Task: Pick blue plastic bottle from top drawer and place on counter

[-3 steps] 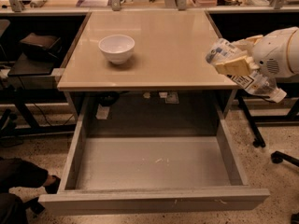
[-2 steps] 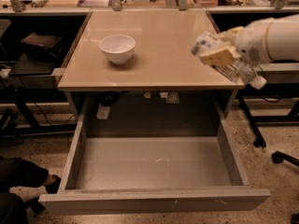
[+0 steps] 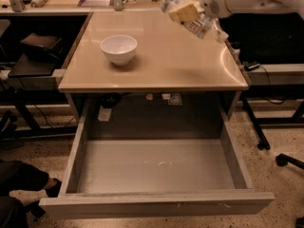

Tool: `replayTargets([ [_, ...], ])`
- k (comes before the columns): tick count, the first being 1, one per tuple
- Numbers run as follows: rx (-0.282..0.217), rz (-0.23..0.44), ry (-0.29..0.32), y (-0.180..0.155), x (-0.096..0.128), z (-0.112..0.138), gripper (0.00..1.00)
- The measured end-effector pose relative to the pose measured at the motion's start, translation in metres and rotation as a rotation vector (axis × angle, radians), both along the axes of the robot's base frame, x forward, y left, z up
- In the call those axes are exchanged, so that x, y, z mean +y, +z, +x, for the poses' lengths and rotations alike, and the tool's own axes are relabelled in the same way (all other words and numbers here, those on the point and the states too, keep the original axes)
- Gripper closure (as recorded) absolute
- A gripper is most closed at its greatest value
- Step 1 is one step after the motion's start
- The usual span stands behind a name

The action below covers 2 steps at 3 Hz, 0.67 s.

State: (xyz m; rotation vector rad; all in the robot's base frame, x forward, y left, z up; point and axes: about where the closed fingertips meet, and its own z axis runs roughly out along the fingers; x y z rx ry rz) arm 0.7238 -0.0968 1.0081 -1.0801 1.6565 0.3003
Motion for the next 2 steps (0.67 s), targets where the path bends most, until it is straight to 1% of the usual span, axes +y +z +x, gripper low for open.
replayTargets([
  [1, -0.01, 0.002, 0.013, -0.005, 0.021, 0.037, 1.0],
  [2, 0.027, -0.001, -0.011, -0.044, 0.018, 0.064, 1.0],
])
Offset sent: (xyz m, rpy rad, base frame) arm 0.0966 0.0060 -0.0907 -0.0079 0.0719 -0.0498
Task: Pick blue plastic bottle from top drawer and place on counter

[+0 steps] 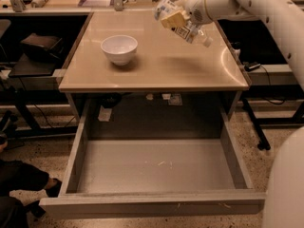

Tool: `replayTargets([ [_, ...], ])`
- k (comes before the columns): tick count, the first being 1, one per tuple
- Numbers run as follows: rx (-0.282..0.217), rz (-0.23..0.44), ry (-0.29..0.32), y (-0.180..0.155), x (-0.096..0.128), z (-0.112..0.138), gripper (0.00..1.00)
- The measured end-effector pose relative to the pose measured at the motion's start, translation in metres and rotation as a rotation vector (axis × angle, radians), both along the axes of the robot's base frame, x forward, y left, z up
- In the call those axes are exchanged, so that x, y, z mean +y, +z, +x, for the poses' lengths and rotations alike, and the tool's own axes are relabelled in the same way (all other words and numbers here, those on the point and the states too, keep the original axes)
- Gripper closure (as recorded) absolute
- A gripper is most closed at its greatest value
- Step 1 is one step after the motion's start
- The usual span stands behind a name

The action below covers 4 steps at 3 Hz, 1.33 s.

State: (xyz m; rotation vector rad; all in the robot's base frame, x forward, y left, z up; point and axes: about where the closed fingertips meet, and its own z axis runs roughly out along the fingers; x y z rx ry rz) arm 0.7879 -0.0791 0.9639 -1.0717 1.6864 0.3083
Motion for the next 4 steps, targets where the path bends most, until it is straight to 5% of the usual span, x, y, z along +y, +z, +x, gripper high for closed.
replayTargets([
  [2, 0.122, -0.001, -0.051, -0.09, -0.015, 0.023, 1.0],
  [4, 0.122, -0.001, -0.051, -0.09, -0.014, 0.023, 0.58],
])
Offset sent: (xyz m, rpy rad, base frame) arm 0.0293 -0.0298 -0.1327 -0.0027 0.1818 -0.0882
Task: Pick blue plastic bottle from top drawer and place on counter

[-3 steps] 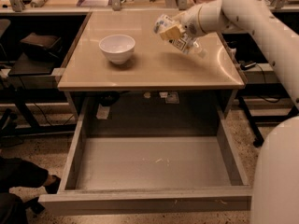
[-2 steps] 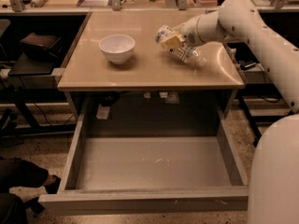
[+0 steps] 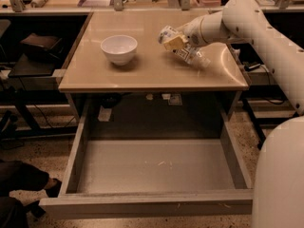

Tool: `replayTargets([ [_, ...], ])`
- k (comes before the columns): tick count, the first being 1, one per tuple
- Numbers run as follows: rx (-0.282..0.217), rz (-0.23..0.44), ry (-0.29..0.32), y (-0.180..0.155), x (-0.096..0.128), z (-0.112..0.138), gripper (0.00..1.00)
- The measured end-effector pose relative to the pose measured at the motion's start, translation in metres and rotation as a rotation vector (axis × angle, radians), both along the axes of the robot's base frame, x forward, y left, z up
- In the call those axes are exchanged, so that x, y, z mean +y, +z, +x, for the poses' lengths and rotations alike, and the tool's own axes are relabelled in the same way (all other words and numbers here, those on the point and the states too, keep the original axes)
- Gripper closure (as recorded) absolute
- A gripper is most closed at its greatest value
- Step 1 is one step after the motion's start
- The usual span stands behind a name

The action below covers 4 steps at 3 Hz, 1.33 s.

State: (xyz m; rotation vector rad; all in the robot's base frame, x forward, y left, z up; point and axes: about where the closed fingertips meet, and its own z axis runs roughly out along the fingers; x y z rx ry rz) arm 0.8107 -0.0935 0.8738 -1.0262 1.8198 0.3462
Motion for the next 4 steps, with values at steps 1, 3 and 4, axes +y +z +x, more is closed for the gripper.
replayTargets([
  [1, 0.0, 0.0, 0.0, 0.0, 0.0, 0.0, 0.34],
  [3, 0.0, 0.0, 0.0, -0.0001, 0.0001, 0.0, 0.0],
  [4, 0.0, 0.0, 0.0, -0.0001, 0.0001, 0.0, 0.0],
])
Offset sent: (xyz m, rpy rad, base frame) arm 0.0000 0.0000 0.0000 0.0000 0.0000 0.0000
